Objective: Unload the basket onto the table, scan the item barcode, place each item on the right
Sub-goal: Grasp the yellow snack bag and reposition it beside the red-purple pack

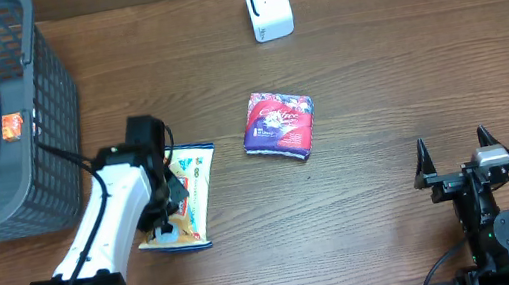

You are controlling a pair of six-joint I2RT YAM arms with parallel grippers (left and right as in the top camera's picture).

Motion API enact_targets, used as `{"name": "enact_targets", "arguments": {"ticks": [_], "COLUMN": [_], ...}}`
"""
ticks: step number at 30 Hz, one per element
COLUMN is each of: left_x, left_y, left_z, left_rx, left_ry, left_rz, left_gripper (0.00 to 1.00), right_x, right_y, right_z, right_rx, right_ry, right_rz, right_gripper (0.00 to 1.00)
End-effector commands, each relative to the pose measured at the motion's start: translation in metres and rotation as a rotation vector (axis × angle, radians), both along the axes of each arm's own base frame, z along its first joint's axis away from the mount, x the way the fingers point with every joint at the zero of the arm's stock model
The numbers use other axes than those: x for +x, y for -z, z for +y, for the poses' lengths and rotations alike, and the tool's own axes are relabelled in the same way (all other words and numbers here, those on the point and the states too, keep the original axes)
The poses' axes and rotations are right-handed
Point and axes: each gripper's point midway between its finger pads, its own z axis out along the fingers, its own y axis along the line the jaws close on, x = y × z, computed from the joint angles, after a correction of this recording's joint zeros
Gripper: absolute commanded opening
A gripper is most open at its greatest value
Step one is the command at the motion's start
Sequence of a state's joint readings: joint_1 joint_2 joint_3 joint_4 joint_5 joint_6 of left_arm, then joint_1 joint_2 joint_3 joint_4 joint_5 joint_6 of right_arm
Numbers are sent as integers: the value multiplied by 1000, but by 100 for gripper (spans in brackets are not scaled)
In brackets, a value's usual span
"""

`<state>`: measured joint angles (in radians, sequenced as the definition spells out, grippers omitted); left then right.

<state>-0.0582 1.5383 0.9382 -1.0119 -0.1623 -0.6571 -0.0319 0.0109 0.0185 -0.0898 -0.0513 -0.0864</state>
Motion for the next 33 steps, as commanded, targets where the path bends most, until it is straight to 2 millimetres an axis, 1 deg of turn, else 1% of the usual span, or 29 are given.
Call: {"name": "enact_targets", "arguments": {"ticks": [1, 3, 7, 10, 12, 13, 15, 16, 17, 22, 26, 30, 33], "left_x": [-13, -13, -7, -2, 4, 12, 23, 31, 43, 69, 78, 79, 81], "left_y": [18, 26, 43, 51, 54, 55, 54, 52, 49, 39, 31, 27, 24], "left_z": [5, 2, -22, -33, -37, -40, -41, -43, -45, -56, -74, -92, -101], "left_rx": [23, 2, -142, -210, -232, -248, -256, -263, -274, -312, -375, -410, -408], "left_ry": [-78, -88, -90, -87, -83, -78, -66, -45, 4, 129, 240, 357, 430], "left_rz": [8, -9, -61, -96, -129, -166, -211, -243, -293, -403, -452, -471, -481], "left_gripper": [4, 4, 4, 4, 4, 4, 4, 4, 4, 6, 5, 4, 4], "right_x": [0, 0, 0, 0, 0, 0, 0, 0, 0, 0, 0, 0, 0], "right_y": [1, 1, 1, 1, 1, 1, 1, 1, 1, 1, 1, 1, 1], "right_z": [0, 0, 0, 0, 0, 0, 0, 0, 0, 0, 0, 0, 0], "right_rx": [-4, -4, -4, -4, -4, -4, -4, -4, -4, -4, -4, -4, -4], "right_ry": [1, 1, 1, 1, 1, 1, 1, 1, 1, 1, 1, 1, 1], "right_rz": [-5, -5, -5, -5, -5, -5, -5, -5, -5, -5, -5, -5, -5], "right_gripper": [100, 100, 100, 100, 100, 100, 100, 100, 100, 100, 100, 100, 100]}}
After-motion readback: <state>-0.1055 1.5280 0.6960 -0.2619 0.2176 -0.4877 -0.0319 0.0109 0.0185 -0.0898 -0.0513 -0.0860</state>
